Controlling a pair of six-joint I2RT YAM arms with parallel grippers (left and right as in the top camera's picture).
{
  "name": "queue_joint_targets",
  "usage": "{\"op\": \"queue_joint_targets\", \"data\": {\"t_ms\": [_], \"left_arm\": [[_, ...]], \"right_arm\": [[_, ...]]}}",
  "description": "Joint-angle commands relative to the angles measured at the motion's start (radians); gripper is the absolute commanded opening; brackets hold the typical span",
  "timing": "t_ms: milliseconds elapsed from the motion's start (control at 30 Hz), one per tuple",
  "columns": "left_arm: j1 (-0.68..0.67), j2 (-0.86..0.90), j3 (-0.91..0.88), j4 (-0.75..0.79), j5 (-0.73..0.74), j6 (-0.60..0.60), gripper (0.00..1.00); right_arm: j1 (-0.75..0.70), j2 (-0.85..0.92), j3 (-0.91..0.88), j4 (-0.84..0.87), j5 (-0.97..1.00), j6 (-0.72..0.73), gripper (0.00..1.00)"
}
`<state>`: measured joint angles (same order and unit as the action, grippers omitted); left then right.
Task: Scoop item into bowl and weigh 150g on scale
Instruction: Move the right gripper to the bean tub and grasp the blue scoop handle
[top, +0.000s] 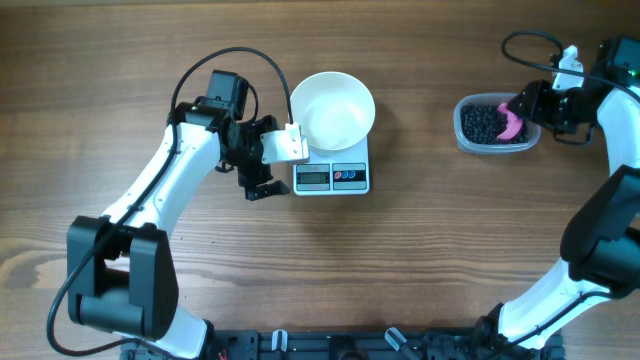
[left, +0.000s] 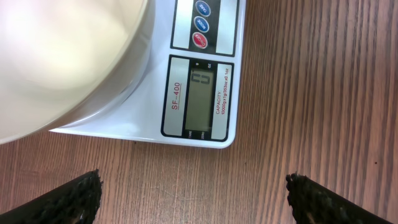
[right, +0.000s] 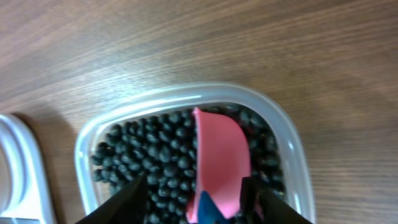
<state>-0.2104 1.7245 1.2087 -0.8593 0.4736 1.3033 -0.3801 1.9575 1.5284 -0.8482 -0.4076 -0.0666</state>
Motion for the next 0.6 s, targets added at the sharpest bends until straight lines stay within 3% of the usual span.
{"op": "queue_joint_targets", "data": {"t_ms": [0, 467, 567], "left_arm": [[0.000, -0.007, -0.007, 0.000, 0.023, -0.010, 1.00], [0.000, -0.007, -0.007, 0.000, 0.023, -0.010, 1.00], [0.000, -0.007, -0.007, 0.000, 0.023, -0.010, 1.00]], "right_arm": [[0.024, 0.000, 0.005, -0.009, 0.054, 0.014, 0.43], [0.023, -0.024, 0.046, -0.039, 0.018, 0.047, 0.41], [0.021, -0.024, 0.046, -0.048, 0.099, 0.042, 0.49]]}}
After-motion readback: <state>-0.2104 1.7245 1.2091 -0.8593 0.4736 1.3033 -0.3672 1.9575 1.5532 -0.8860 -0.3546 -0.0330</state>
